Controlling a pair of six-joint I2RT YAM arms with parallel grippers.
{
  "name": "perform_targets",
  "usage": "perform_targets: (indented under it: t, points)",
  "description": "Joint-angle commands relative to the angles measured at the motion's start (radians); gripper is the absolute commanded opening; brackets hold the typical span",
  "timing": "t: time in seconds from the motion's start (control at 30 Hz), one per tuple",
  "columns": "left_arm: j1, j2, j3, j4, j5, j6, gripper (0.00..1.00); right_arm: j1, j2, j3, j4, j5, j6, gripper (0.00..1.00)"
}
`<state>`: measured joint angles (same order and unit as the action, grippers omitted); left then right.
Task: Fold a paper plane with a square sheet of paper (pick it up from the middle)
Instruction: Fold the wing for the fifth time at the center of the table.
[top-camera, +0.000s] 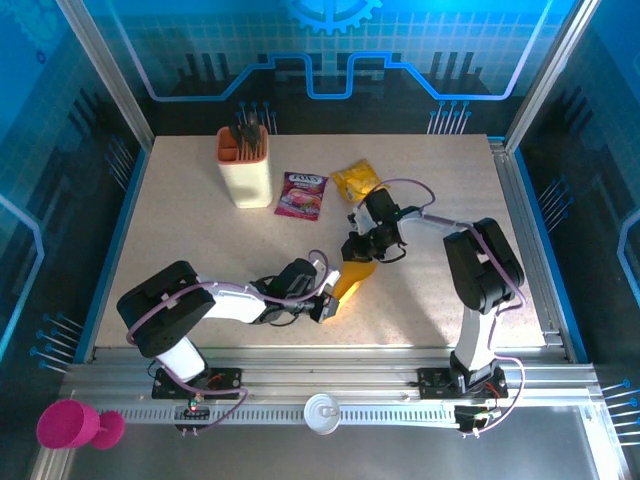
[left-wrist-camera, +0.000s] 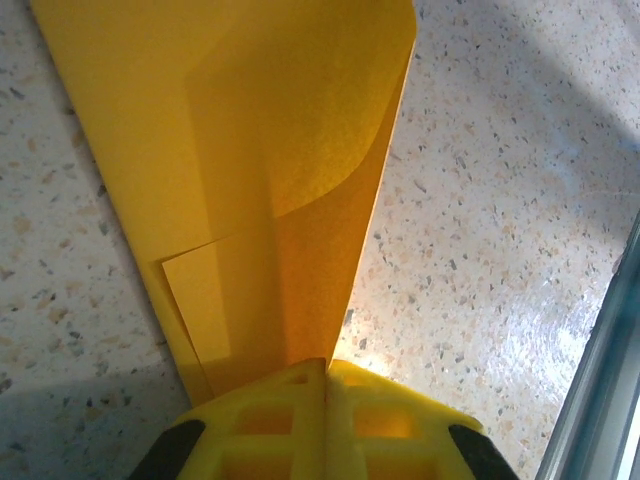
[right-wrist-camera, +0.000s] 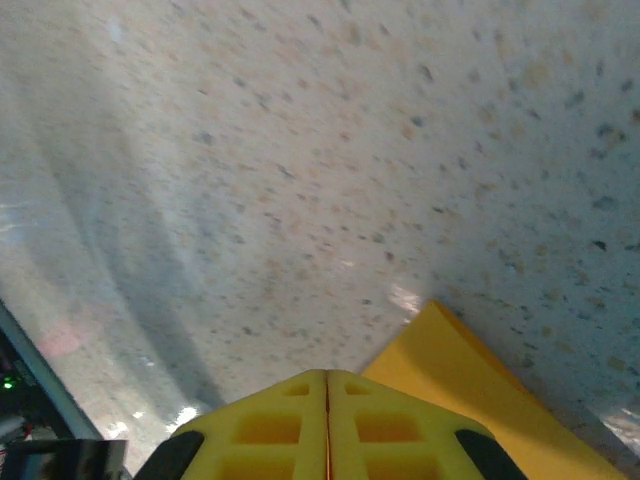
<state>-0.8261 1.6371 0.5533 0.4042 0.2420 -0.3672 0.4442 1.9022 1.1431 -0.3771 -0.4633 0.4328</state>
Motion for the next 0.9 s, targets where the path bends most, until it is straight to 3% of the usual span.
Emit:
perform_targets:
  t: [0.0,0.47,0.87]
  points:
    - [0.009,-0.005,0.038,-0.046,0.031,0.015,0.0,0.009,0.051,0.015,-0.028,0.013,-0.025,0.08]
    - [0.034,0.027,0.079,-0.102,0.051,0.053,0.0,0.006,0.118,-0.049,0.006,0.05,-0.047,0.04]
    - [0.034,0.062,0.019,0.003,0.052,-0.002,0.0,0.003,0.087,-0.005,-0.024,0.007,-0.038,0.04]
